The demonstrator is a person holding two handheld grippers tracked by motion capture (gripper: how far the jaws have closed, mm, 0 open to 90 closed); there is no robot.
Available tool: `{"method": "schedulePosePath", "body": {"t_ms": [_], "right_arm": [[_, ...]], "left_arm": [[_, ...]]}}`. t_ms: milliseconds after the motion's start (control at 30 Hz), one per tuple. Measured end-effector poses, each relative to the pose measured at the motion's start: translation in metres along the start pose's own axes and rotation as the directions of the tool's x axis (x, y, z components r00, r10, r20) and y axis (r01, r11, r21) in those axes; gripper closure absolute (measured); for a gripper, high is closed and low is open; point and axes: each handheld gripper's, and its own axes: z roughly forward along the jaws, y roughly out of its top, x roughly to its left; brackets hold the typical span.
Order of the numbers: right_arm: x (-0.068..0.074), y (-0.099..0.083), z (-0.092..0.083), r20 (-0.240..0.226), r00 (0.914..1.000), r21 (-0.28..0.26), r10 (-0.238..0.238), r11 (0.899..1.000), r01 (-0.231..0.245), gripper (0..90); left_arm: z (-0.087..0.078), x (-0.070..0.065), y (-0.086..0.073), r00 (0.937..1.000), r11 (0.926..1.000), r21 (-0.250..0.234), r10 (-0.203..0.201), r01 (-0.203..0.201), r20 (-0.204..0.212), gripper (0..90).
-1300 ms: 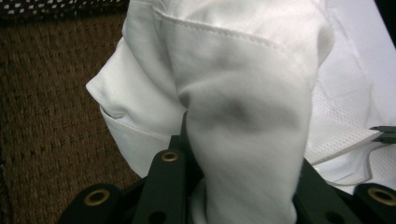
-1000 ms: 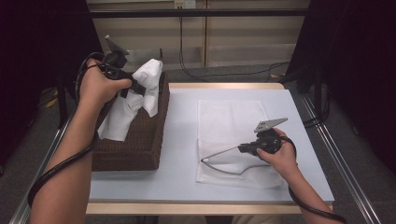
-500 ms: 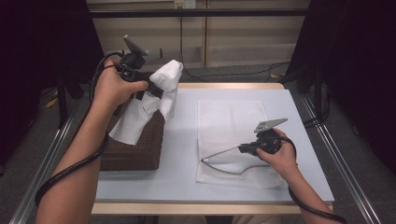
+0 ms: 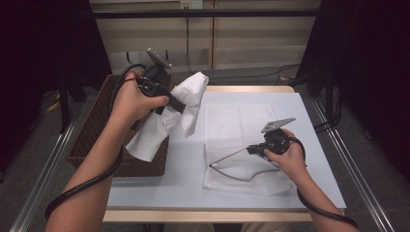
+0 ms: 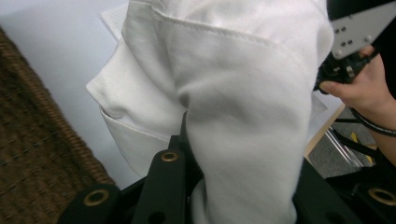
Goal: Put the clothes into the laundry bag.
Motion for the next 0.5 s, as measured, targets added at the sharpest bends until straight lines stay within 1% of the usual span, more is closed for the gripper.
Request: {"method": "schedulePosePath", "body": {"t_ms": [33,100,167,233,267,300,367,400,433,500], "right_arm": [[0.000,0.002,0.000,0.000,1.0000,-0.001,-0.002,1.000,0.002,90.0],[0.000,0.008,-0.001,0.016,0.9998,0.004,-0.014,1.000,0.014,90.0],[-0.001,0.014,-0.002,0.012,0.9999,0.003,-0.010,1.000,0.010,90.0],[-0.002,0.019,-0.002,0.021,0.9998,0.001,-0.007,1.000,0.007,90.0],[-0.003,0.021,-0.002,0.020,0.9998,0.003,-0.004,1.000,0.004,90.0],[-0.004,0.024,-0.002,0.024,0.9997,0.004,-0.007,1.000,0.007,90.0],[-0.004,0.030,-0.001,0.030,0.9995,0.005,-0.007,1.000,0.006,90.0],[-0.005,0.032,-0.001,0.032,0.9995,0.007,-0.009,1.000,0.008,90.0],[-0.006,0.035,-0.001,0.034,0.9994,0.006,-0.007,1.000,0.007,90.0],[-0.007,0.041,-0.001,0.030,0.9996,-0.004,0.004,1.000,-0.004,90.0]], "left_arm": [[0.003,-0.001,-0.001,1.0000,1.0000,-0.001,0.003,-0.003,0.008,74.7],[0.006,-0.004,-0.003,0.9998,0.9999,0.009,0.008,-0.008,0.018,74.8],[0.010,-0.008,-0.004,0.9994,0.9997,0.008,0.022,-0.022,0.028,74.7],[0.013,-0.011,-0.005,0.9989,0.9995,0.012,0.030,-0.031,0.035,74.7],[0.013,-0.012,-0.005,0.9985,0.9991,0.021,0.035,-0.036,0.042,74.7],[0.015,-0.014,-0.006,0.9984,0.9990,0.014,0.041,-0.042,0.040,74.7],[0.017,-0.017,-0.007,0.9977,0.9986,0.016,0.049,-0.050,0.046,74.7],[0.019,-0.019,-0.007,0.9964,0.9980,0.015,0.061,-0.062,0.059,74.7],[0.020,-0.021,-0.008,0.9963,0.9982,0.013,0.058,-0.059,0.063,74.7],[0.023,-0.024,-0.008,0.9955,0.9974,0.018,0.069,-0.070,0.065,74.7]]}}
